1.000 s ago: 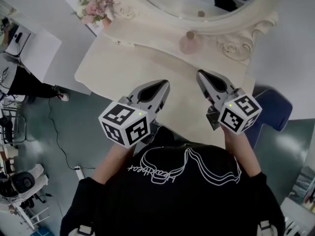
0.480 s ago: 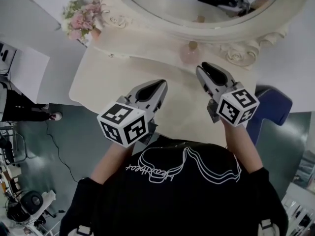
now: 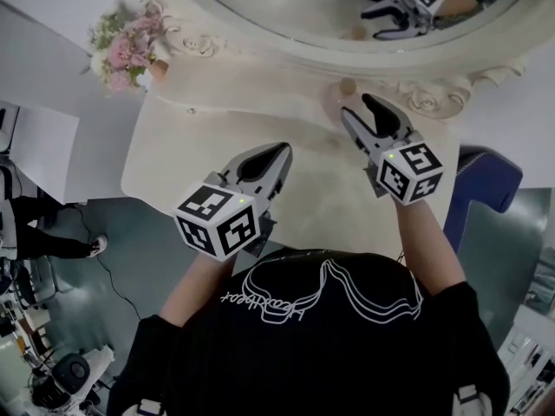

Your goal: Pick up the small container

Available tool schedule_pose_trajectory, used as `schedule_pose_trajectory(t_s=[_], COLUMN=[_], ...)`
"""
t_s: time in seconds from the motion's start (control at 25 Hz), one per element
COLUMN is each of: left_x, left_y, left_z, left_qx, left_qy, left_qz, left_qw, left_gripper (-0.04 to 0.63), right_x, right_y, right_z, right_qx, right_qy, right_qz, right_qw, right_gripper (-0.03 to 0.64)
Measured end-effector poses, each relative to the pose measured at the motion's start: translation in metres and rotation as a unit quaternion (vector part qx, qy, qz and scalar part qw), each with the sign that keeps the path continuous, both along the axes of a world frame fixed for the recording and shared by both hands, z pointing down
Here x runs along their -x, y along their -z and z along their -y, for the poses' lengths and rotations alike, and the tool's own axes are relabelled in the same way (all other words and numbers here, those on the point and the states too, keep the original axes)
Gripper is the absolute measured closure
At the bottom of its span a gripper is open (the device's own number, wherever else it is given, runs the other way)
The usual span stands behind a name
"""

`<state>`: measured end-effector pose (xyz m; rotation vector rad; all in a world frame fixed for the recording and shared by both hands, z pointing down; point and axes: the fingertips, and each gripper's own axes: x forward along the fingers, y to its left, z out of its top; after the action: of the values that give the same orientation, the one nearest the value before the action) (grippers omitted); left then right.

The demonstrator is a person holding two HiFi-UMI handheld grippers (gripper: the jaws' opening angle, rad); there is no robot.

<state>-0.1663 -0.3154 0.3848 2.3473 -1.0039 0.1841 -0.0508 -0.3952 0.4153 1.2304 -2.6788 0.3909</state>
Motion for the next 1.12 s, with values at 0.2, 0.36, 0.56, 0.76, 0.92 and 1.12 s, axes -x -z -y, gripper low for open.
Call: schedule_pose_trajectory(t_s=[0.2,0.36,0.56,0.76,0.92,1.12], left_x=[0.006,0.011,0.017,0.015,0.014,0.011], left_y=[-0.009,-0.015,-0.016,-0.018,-0.02,-0.021], left_z=[0.007,0.012,0.02,0.022,0.025,0.027], left_qx=[0.006,0.009,0.011,0.012,0.015,0.013], left_qy=[-0.006,-0.002,0.001,0.0,0.001,0.002], left_qz=[0.003,0.005,0.006,0.008,0.009,0.011], left_qw=[1.0,0.9999,0.9999,0.9999,0.9998,0.9998], left_gripper=[0.591,0.591,0.591,0.591,0.591,0.591], right_x=[0.007,0.011,0.017,0.015,0.014,0.014], right_y=[-0.011,-0.015,-0.018,-0.019,-0.018,-0.018], right_z=[0.018,0.028,0.034,0.036,0.037,0.037], right_qx=[-0.009,-0.02,-0.021,-0.03,-0.036,-0.047], right_qy=[-0.01,-0.012,-0.014,-0.017,-0.021,-0.026], right_qz=[-0.02,-0.029,-0.029,-0.036,-0.038,-0.054], right_qw=[1.0,0.999,0.999,0.999,0.998,0.997], right_gripper=[0.423,0.434,0.445,0.468,0.48,0.483])
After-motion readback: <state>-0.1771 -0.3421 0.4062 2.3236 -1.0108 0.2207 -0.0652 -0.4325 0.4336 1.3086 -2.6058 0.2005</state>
